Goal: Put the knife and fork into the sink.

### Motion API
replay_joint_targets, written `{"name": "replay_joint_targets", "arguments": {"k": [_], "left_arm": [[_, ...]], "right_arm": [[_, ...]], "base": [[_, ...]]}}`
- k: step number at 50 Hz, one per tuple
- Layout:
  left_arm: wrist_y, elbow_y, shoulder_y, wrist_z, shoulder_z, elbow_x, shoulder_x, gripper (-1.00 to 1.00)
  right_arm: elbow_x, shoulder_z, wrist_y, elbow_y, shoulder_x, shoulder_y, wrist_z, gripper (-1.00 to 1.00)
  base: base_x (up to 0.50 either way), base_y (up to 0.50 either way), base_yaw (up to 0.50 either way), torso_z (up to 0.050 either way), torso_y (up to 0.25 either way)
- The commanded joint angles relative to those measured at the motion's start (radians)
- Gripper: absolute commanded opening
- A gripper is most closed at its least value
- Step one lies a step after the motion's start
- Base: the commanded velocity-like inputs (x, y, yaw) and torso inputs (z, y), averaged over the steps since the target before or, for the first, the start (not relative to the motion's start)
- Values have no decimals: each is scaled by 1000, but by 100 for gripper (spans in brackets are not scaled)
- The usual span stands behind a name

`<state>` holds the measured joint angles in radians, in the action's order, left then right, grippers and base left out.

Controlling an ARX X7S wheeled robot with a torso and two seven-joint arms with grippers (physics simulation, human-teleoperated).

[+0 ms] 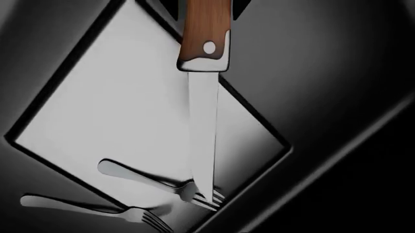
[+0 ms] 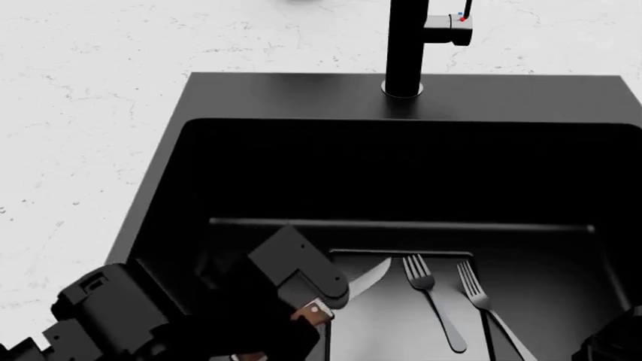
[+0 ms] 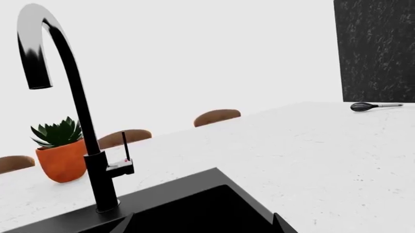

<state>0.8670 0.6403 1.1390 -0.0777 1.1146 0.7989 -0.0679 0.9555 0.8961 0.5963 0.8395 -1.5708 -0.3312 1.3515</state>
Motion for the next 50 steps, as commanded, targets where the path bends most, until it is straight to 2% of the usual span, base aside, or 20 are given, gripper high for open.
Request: {"name": "replay_joint_targets", "arguments": {"k": [1, 2, 3, 16, 23, 28, 29, 35, 46, 50], "left_arm": [[-14, 66, 21, -23, -26, -17, 31, -100], [-14, 58, 20, -24, -28, -13, 27, -100], [-10, 52, 21, -25, -30, -8, 24, 100], [8, -16, 38, 2, -61, 28, -10, 100], [102, -300, 60, 106, -133, 116, -120, 100], [180, -541, 83, 234, -250, 230, -211, 100], [194, -637, 86, 274, -306, 286, -244, 100], [232, -926, 68, 436, -465, 473, -344, 100], [195, -1104, 27, 554, -644, 635, -492, 100], [146, -1203, -47, 595, -734, 703, -581, 100]], "right_arm": [[-20, -23, 2, -3, 0, 1, -22, 100], [-18, -23, 1, -4, 0, 2, -23, 100], [-18, -24, 2, -3, 0, 1, -22, 100], [-10, -34, -13, 7, 0, -5, -20, 100], [-16, -29, -1, 2, 0, 1, -24, 100], [-13, -33, -7, 6, 0, -1, -25, 100], [-18, -31, -2, 5, 0, 1, -22, 100], [-33, -22, 17, -1, 0, 12, -22, 100], [-17, -41, -21, 24, 0, -4, -10, 100], [-4, -50, -36, 31, 0, -12, -10, 100]], "base": [[0, 0, 0, 0, 0], [0, 0, 0, 0, 0], [0, 0, 0, 0, 0], [0, 0, 0, 0, 0], [0, 0, 0, 0, 0], [0, 0, 0, 0, 0], [0, 0, 0, 0, 0], [0, 0, 0, 0, 0], [0, 0, 0, 0, 0], [0, 0, 0, 0, 0]]}}
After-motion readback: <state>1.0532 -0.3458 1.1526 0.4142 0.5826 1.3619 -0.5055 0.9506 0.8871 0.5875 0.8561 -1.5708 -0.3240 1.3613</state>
